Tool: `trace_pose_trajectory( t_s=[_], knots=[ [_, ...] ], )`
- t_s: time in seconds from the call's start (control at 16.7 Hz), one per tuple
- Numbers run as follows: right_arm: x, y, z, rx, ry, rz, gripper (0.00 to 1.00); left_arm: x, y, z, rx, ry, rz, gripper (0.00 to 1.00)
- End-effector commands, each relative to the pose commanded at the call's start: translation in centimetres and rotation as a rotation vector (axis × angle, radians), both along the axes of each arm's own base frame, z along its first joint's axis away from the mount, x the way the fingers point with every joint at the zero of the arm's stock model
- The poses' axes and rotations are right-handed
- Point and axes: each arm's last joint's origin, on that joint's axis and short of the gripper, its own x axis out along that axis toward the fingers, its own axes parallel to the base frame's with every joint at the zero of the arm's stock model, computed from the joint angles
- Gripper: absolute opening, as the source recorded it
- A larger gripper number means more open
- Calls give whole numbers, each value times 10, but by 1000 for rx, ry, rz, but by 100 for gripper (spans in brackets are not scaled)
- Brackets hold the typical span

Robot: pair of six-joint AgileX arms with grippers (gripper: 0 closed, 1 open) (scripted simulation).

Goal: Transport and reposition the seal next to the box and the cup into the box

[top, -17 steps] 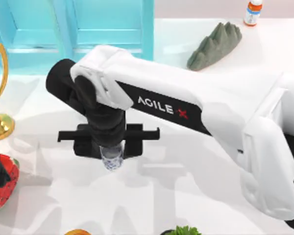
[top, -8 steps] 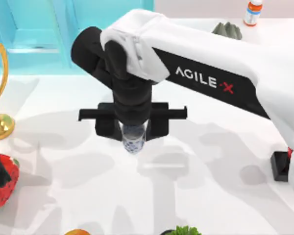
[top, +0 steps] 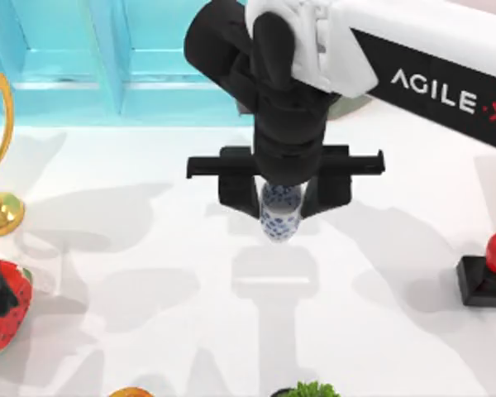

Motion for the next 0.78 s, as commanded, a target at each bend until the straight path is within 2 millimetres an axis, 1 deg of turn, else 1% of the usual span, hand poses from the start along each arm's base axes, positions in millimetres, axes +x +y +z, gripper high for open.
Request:
trace_pose_trajectory(
  t_s=[0.18, 0.24, 0.36, 0.42, 0.54, 0.66, 0.78],
  knots=[
    [-1, 2, 0, 1, -2, 3, 0, 0, 0, 0, 0, 0, 0, 100],
    [1, -1, -1, -4, 1, 2, 0, 0, 0, 0, 0, 0, 0, 100],
    [10, -19, -2, -18, 12, -3, 0, 0, 0, 0, 0, 0, 0, 100],
    [17, -32, -2, -23, 18, -6, 0, 0, 0, 0, 0, 0, 0, 100],
    [32, -70, 1, -22, 28, -10, 0, 0, 0, 0, 0, 0, 0, 100],
    [46, -116, 6, -9, 31, -7, 0, 0, 0, 0, 0, 0, 0, 100],
    [54, -165, 10, 6, 29, 0, 0, 0, 0, 0, 0, 0, 0, 100]
  ],
)
